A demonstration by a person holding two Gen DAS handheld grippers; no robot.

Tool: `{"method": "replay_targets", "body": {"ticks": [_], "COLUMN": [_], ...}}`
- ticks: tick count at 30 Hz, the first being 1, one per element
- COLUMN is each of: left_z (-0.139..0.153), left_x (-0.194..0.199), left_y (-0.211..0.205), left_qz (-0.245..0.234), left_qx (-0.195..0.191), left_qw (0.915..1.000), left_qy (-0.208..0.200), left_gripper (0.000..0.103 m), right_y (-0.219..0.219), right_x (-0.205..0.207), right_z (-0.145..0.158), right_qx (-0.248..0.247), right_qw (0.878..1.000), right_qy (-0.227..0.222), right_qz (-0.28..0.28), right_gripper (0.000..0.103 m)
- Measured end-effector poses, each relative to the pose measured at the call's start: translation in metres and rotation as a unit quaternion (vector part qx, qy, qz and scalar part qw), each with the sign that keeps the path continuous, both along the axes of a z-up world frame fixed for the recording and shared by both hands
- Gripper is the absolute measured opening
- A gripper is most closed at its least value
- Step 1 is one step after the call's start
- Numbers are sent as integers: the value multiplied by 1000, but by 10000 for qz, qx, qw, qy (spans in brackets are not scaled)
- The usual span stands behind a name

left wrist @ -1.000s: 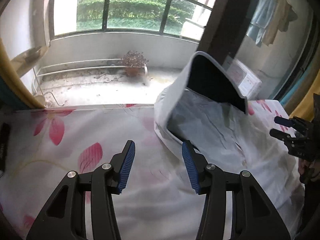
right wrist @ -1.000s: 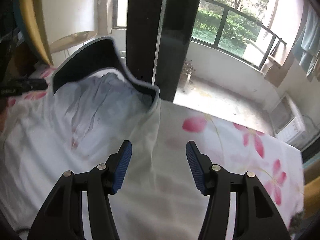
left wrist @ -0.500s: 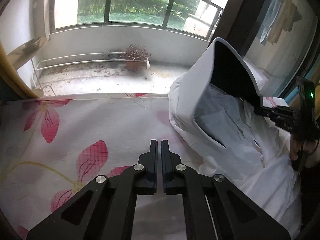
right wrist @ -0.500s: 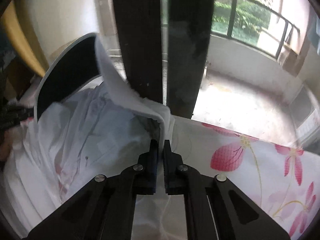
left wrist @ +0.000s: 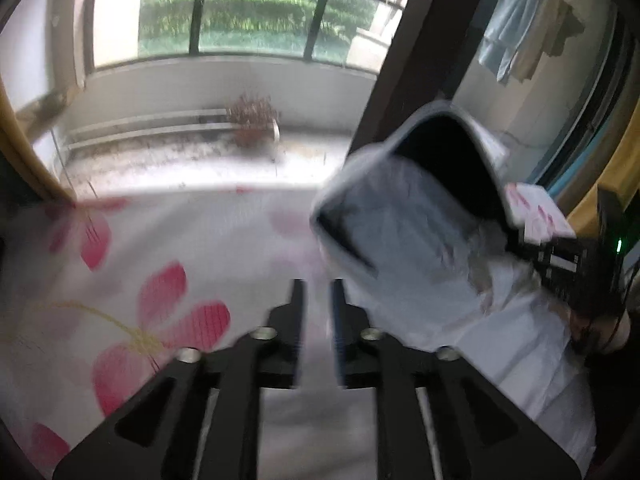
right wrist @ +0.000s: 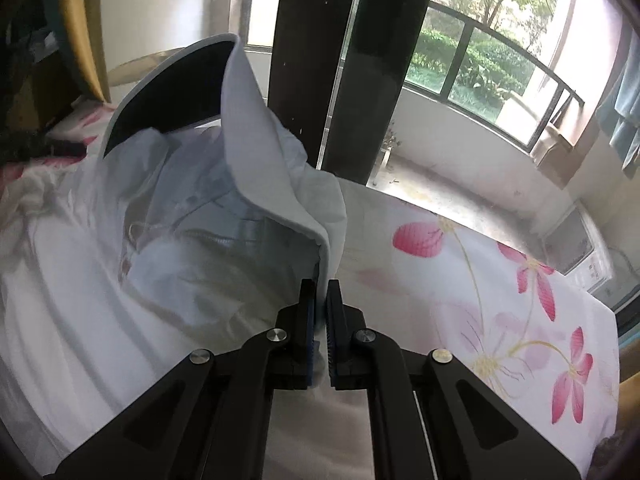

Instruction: Fold large clothes

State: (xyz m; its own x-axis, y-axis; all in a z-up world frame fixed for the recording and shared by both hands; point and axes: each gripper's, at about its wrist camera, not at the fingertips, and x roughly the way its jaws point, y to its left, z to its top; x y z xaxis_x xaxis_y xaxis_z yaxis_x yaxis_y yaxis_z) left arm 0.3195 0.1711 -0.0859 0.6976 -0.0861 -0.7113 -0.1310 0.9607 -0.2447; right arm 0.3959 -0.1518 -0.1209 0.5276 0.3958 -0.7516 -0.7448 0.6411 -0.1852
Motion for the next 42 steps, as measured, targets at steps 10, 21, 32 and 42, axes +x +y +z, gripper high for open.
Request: {"method": "replay_targets", "body": {"ticks": [10,21,32,42], "left_z": [12,-34,-21,51], "left_x": [63,70,45,18], "left_y": [9,-16,-21,1], "left_qz": [49,-987,-1020,-617], "left_qx": [-327,-96,250,810], "left_qw": [9984,9944,9935,9944], "left_qy": [-454,367,439,-292], "left_gripper": [58,58,58,58], "right_y": [-11,-40,7,41], "right_x": [8,39,93,64], "right_z": [0,17,41,-6], "right_qx": [-21,383,745,198], "right_qw": [9999,9918,9898,9894], "right_qy": [148,1218,1217,1288], "right_qz": [68,55,-47,648], "right_gripper": [6,47,79,80]}}
